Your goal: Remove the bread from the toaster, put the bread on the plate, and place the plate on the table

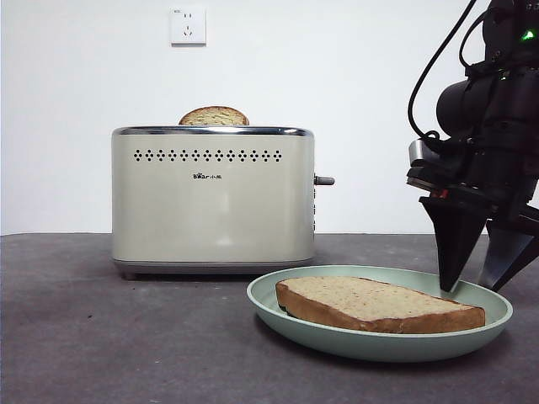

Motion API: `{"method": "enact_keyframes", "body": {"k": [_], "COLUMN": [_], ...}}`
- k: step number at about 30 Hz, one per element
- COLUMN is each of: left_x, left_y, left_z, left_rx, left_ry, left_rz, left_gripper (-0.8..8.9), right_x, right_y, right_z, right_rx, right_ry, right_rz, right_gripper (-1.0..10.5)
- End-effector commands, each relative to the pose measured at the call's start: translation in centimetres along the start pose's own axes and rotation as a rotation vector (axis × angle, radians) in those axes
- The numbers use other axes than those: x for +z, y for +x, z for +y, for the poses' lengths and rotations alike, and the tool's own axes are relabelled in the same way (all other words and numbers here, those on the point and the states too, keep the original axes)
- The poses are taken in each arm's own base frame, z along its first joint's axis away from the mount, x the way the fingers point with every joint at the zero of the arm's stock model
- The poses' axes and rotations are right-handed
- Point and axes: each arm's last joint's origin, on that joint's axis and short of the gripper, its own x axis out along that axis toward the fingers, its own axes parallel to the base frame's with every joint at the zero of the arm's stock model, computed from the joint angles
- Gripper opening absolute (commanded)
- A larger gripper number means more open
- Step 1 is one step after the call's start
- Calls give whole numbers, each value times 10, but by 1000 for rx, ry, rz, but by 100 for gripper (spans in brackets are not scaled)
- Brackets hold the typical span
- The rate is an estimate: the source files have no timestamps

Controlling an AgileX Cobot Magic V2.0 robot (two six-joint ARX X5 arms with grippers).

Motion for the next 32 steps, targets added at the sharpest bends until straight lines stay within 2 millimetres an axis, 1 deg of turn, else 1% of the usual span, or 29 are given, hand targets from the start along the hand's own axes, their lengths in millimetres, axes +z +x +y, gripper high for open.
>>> {"method": "enact_keyframes", "body": {"k": [1,4,8,10,13,16,18,21,24,28,29,31,32], "left_x": [-3,-2,-2,-1,1,4,6,8,10,12,12,13,13], "left_y": [-1,-1,1,5,12,23,33,48,69,94,99,107,111], "left_z": [-1,0,1,5,10,15,19,25,31,40,41,44,45], "left_rx": [-3,-2,28,105,202,239,257,275,268,259,258,256,254], "left_ry": [-2,2,20,19,18,14,10,22,15,5,3,0,1], "left_rz": [23,19,25,44,74,109,140,198,256,323,335,358,367], "left_gripper": [534,534,534,534,534,533,533,532,530,525,501,372,278], "right_x": [1,0,-3,-6,-17,-35,-51,-73,-94,-115,-118,-125,-126], "right_y": [4,0,-21,-41,-76,-114,-140,-171,-193,-210,-212,-214,-215], "right_z": [-1,1,7,13,24,38,48,59,67,73,73,74,75], "right_rx": [0,2,5,5,4,63,130,177,190,191,191,190,189], "right_ry": [1,9,0,-8,-35,-79,-113,-162,-163,-183,-186,-190,-193], "right_rz": [10,-2,-59,-122,-239,-371,-462,-578,-667,-740,-747,-752,-749], "right_gripper": [224,224,223,222,222,222,222,222,223,222,222,220,217]}}
